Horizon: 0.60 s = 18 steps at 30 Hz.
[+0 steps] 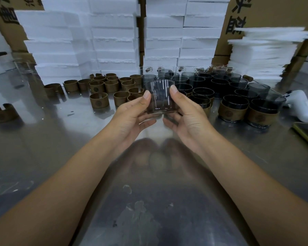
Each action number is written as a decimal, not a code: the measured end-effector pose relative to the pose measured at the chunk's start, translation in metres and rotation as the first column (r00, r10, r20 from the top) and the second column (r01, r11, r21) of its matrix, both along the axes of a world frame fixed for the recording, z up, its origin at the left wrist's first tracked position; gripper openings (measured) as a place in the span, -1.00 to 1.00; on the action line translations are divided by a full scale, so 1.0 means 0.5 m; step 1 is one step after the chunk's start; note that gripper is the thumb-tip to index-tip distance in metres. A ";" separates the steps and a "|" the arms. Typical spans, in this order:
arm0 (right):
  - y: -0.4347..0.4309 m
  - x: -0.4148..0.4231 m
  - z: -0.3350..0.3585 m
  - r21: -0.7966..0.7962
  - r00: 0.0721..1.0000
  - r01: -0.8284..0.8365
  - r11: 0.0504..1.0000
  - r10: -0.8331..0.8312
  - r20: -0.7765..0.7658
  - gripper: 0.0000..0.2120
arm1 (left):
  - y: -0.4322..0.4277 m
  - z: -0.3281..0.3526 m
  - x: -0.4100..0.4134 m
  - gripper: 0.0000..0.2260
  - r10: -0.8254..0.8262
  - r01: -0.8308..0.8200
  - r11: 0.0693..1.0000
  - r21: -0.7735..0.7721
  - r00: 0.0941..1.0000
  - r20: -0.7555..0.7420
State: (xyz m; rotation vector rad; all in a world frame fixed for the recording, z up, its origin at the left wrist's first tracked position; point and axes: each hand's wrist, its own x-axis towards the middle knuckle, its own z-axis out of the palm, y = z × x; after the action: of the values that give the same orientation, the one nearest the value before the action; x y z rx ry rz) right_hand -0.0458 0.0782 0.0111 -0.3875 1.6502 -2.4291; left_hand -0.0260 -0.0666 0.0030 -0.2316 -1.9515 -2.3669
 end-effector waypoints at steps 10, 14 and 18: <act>-0.011 0.006 -0.010 0.085 0.966 0.243 0.966 -0.233 -0.114 -0.70 | 0.011 -0.006 0.002 -0.52 0.108 -0.119 0.973 -0.199 0.992 -0.064; -0.015 0.008 -0.017 0.205 0.982 0.159 0.966 -0.134 -0.130 -0.84 | 0.007 -0.006 0.003 -0.53 0.135 -0.147 0.967 -0.206 0.988 -0.068; -0.014 0.002 -0.017 0.229 0.991 0.100 0.968 -0.076 -0.111 -0.87 | 0.002 -0.010 0.001 -0.59 0.113 -0.118 0.979 -0.168 0.993 -0.041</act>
State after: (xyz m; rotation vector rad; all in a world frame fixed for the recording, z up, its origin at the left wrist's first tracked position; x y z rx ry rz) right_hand -0.0447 0.0713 0.0024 -0.4146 2.0123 -2.2711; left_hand -0.0255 -0.0658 -0.0018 -0.1580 -2.0934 -2.1154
